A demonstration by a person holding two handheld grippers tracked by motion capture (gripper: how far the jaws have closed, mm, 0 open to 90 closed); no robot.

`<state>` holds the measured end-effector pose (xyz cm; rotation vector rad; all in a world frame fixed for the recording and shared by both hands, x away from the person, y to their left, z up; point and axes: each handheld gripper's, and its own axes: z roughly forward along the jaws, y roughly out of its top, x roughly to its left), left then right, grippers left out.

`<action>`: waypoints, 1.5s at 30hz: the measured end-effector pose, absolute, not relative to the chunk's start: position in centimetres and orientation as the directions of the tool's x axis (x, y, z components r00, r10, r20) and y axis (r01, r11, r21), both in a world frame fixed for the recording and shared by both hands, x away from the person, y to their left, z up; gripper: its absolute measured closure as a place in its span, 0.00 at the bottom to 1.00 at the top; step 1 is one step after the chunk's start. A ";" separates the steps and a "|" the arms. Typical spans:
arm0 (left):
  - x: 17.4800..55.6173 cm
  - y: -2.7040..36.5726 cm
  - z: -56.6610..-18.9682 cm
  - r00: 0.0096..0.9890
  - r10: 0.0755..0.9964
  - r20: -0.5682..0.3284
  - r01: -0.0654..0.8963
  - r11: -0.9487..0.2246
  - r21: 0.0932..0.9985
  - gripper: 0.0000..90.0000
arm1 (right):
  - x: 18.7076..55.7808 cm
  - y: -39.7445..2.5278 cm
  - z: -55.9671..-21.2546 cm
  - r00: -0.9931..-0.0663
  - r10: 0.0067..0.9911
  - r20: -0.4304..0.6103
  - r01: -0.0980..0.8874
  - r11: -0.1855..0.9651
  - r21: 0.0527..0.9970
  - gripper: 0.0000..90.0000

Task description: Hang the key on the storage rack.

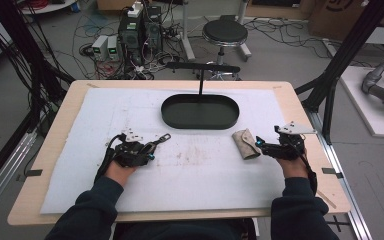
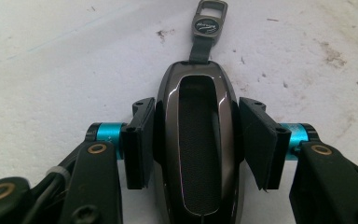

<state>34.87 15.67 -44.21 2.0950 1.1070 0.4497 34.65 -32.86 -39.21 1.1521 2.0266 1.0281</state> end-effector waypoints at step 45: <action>45.4 12.2 -28.1 0.522 0.853 -0.007 0.371 -0.219 0.902 0.54 | 35.0 -33.2 -38.9 -0.456 0.886 -0.082 0.422 0.296 0.857 0.22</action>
